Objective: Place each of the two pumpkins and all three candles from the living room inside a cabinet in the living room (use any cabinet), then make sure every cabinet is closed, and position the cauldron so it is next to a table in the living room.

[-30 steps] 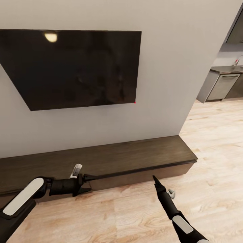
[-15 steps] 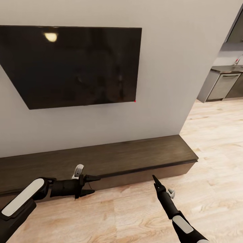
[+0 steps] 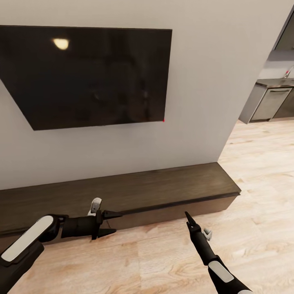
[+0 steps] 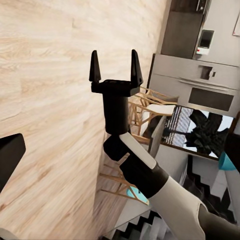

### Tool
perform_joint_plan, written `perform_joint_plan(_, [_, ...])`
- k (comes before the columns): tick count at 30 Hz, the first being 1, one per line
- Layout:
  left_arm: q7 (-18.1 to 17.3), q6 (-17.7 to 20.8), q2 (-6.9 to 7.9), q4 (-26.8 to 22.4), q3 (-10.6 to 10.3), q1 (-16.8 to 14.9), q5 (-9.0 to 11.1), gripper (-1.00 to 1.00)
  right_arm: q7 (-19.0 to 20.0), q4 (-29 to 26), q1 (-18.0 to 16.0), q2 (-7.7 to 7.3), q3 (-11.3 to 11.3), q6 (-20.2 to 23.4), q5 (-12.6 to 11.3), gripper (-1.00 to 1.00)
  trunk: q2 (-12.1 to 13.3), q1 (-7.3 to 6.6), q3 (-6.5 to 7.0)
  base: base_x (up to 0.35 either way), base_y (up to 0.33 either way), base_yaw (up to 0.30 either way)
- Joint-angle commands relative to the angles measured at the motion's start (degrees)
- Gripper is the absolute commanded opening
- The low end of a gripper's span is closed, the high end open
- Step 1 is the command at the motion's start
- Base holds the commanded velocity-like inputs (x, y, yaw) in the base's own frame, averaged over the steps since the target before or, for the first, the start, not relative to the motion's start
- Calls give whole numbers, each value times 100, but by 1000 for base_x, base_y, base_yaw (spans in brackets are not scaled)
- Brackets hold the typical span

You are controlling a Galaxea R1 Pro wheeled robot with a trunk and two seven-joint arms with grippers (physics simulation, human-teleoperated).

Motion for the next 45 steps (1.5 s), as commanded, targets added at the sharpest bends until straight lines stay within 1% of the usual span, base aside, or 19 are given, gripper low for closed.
perform_joint_plan(1, [55,2,2,-4,-7,-5,64,100,13,3,-5,-4,48,-27,-50,100,-46,23,-24,0,0,0])
perform_joint_plan(13, [53,2,-4,-10,-56,-5,73,100,17,4,-5,1,47,-43,-53,100,-527,287,-240,0,0,0])
perform_joint_plan(34, [46,2,-3,-115,-52,-5,75,100,44,4,-5,-2,47,-17,-49,100,-1370,748,-617,0,0,0])
perform_joint_plan(36, [46,2,-4,-117,-52,-5,74,100,97,4,-5,-2,47,-6,-51,100,-1450,792,-652,0,0,0])
perform_joint_plan(38, [46,2,-4,-118,-52,-5,74,100,255,8,-5,0,38,67,-57,100,-1530,836,-688,0,0,0])
perform_joint_plan(41, [46,2,3,-118,-51,-5,74,100,384,11,-5,1,31,293,-159,100,-1650,902,-742,0,0,0])
perform_joint_plan(43, [46,2,-1,-122,-51,-5,75,100,412,12,-5,1,34,358,-297,100,-1730,946,-778,0,0,0])
perform_joint_plan(45, [46,2,-3,-124,-51,-5,75,100,422,12,-5,1,36,381,-367,100,-1811,989,-814,0,0,0])
